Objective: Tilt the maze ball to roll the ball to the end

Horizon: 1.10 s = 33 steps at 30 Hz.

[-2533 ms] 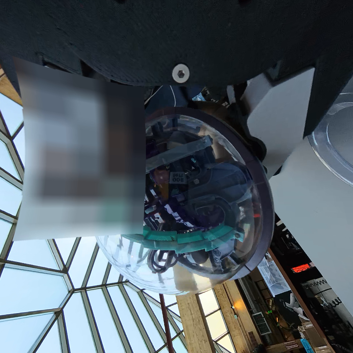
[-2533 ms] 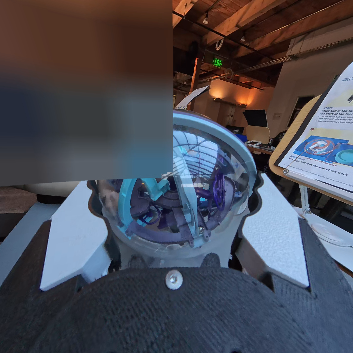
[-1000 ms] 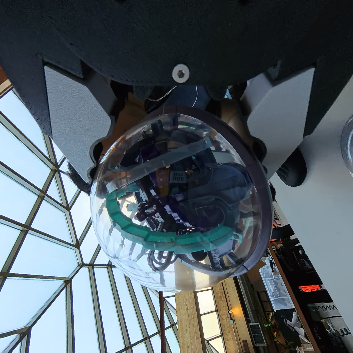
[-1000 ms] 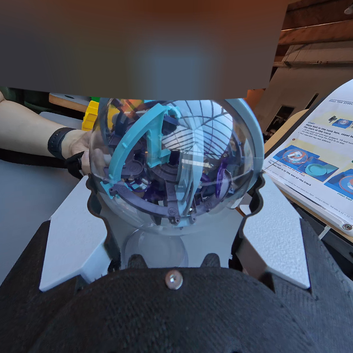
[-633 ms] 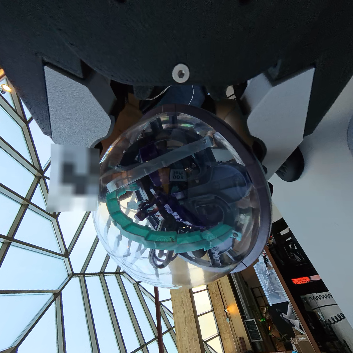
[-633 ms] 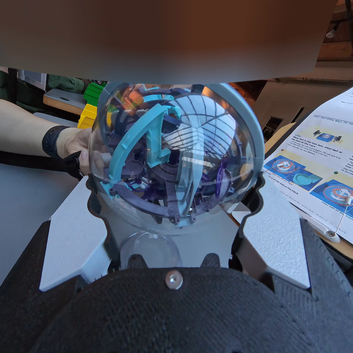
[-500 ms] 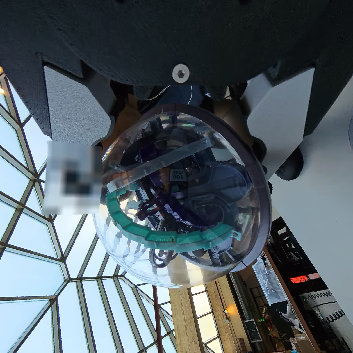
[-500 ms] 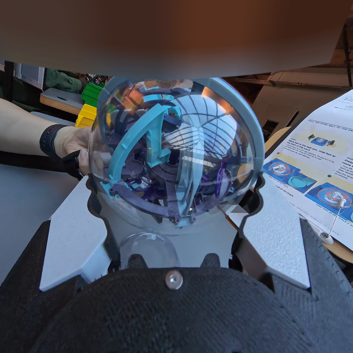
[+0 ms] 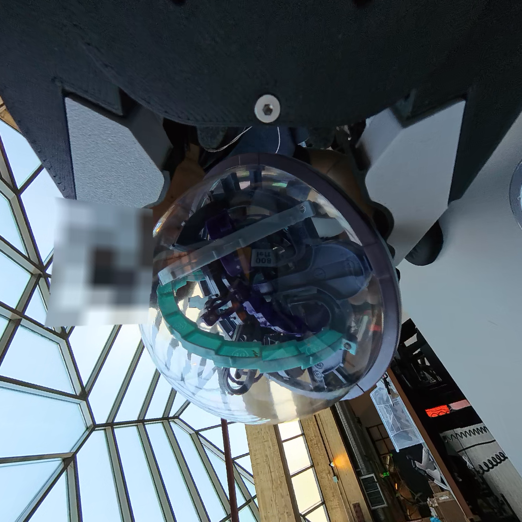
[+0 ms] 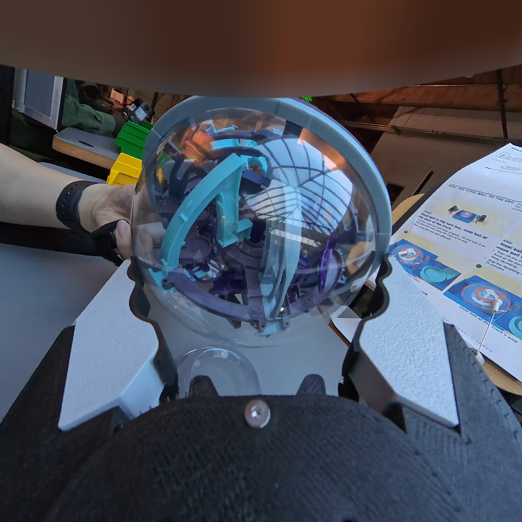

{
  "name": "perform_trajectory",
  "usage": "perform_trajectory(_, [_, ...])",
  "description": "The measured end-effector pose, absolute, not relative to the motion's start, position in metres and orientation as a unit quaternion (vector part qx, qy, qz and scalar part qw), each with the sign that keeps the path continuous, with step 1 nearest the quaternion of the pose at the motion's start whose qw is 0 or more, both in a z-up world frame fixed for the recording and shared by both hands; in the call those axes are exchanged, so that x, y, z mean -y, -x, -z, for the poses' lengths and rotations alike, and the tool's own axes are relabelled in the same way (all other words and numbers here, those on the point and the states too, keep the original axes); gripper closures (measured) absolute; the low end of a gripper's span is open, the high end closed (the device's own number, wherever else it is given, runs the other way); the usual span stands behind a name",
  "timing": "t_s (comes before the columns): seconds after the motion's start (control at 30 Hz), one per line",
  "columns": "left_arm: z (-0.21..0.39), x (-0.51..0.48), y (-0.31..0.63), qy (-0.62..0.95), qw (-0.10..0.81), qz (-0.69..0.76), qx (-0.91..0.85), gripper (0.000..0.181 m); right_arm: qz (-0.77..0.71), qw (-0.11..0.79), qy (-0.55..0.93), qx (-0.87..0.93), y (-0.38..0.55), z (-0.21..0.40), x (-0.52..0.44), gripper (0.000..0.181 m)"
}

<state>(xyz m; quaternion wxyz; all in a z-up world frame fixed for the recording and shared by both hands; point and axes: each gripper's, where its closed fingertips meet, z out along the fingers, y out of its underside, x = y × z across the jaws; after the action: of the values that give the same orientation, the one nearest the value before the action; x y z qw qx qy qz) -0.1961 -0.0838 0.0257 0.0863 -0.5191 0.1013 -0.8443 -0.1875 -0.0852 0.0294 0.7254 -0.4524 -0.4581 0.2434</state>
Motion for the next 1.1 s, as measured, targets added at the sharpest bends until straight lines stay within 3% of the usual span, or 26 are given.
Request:
perform_trajectory(0.83, [-0.023,0.092,0.202,0.545,0.057,0.824,-0.144,0.023,-0.258,0.723,0.452,0.455,0.193,-0.028,0.086,0.022])
perform_trajectory(1.1, [-0.023,0.099,0.202,0.533,0.004,0.836,-0.133,0.022,-0.272,0.723,0.449,0.450,0.192,-0.030,0.088,0.022])
